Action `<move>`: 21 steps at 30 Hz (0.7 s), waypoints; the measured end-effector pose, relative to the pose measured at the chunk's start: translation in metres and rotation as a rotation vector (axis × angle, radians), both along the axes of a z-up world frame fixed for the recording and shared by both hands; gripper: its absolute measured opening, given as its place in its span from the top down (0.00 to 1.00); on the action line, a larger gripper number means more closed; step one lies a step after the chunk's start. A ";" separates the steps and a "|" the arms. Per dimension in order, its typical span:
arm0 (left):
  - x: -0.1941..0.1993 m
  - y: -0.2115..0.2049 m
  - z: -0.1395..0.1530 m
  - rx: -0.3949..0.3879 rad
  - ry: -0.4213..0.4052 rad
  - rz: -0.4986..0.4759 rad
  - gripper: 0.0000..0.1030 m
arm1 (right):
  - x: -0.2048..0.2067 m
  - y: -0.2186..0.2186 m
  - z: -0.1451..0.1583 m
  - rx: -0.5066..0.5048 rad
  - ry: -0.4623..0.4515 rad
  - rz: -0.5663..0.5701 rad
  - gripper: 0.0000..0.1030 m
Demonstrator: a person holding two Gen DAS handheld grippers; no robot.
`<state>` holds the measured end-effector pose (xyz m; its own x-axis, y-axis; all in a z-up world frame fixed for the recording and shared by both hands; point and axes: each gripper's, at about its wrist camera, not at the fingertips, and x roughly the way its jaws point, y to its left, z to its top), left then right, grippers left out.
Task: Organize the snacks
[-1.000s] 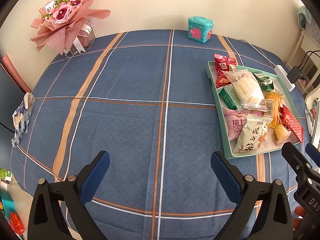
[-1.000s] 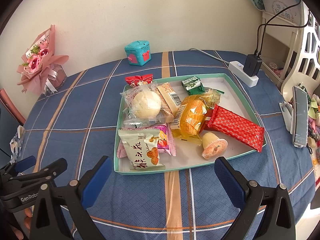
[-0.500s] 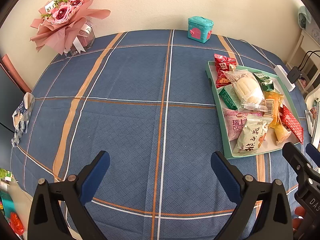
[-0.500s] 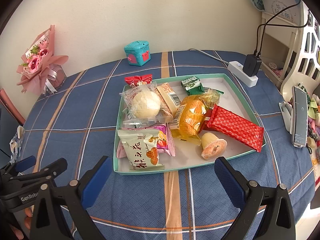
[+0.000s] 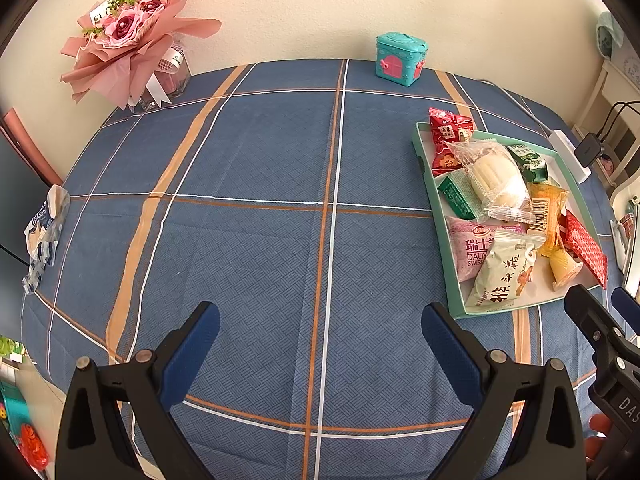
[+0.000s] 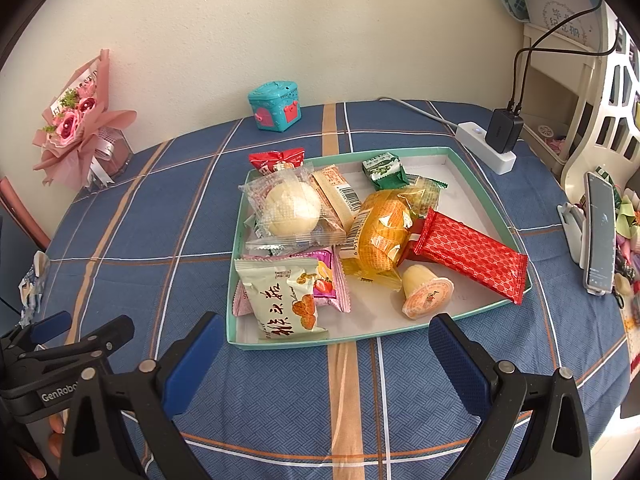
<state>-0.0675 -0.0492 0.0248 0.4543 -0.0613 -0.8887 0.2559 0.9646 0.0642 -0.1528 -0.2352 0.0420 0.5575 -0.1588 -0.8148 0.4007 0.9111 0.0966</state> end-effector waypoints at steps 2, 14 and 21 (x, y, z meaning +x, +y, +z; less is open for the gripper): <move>0.000 0.000 0.000 0.000 0.000 0.001 0.02 | 0.000 0.000 0.000 0.000 0.001 0.001 0.00; 0.000 0.001 0.000 0.000 0.001 -0.002 0.02 | 0.000 0.000 0.000 0.000 0.001 0.000 0.00; 0.001 0.001 0.000 0.000 0.000 -0.001 0.02 | -0.001 0.000 -0.003 0.001 0.002 -0.004 0.00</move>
